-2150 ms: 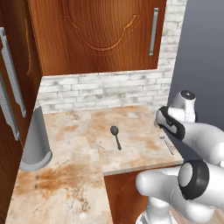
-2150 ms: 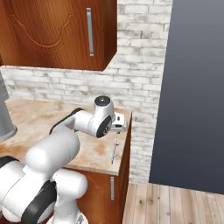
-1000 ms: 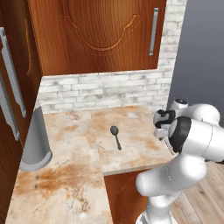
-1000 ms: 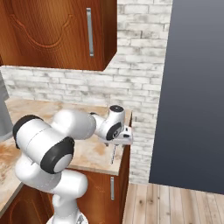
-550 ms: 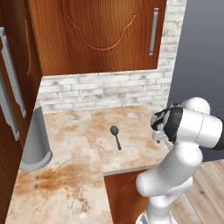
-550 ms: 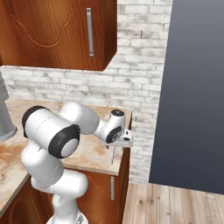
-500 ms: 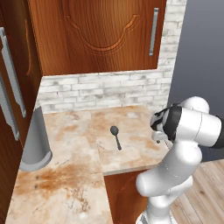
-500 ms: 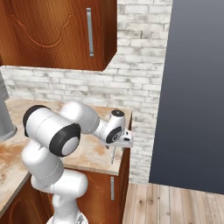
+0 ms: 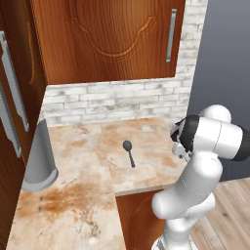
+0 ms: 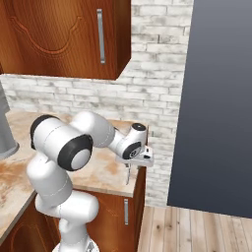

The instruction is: Take the fork and place it on the left side of the plate. Then take the spoon and place it on the right side of the plate. Make sure they're directly next to the plate.

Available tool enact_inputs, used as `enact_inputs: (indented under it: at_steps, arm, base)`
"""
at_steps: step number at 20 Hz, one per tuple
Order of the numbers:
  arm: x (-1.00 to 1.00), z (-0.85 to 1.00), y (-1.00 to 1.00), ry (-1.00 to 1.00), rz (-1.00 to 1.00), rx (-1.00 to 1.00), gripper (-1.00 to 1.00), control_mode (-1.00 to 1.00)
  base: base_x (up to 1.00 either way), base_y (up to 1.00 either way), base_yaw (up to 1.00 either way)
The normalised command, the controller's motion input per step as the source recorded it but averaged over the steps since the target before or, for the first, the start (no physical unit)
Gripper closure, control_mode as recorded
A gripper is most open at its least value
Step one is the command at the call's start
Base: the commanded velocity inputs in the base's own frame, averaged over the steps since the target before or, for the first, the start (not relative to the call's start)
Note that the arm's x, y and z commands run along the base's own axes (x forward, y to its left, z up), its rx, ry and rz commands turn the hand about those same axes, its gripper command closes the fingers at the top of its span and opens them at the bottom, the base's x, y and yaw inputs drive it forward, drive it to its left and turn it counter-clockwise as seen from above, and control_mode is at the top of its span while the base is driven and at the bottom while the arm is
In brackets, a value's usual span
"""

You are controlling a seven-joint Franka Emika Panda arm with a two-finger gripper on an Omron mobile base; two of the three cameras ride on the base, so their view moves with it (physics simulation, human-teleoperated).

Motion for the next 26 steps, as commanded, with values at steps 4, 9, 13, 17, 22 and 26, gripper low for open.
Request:
enact_inputs:
  at_steps: [4,9,13,17,22,26]
  arm:
    - [0.00,-0.14,0.01,0.07,0.00,0.03,1.00,-1.00]
    - [-0.13,-0.04,0.00,0.03,0.05,0.02,1.00,-1.00]
    - [-0.26,0.13,0.11,0.00,0.04,0.00,1.00,-1.00]
    - [-0.29,0.28,0.29,0.00,0.02,0.00,1.00,-1.00]
    - [-0.24,0.32,0.43,-0.02,0.00,-0.09,1.00,-1.00]
    - [-0.30,0.26,0.39,-0.01,-0.01,-0.10,1.00,-1.00]
  base:
    - [0.00,0.00,0.00]
    - [0.00,0.00,0.00]
    - [0.00,0.00,0.00]
    - [0.00,0.00,0.00]
    - [0.00,0.00,0.00]
    - [0.00,0.00,0.00]
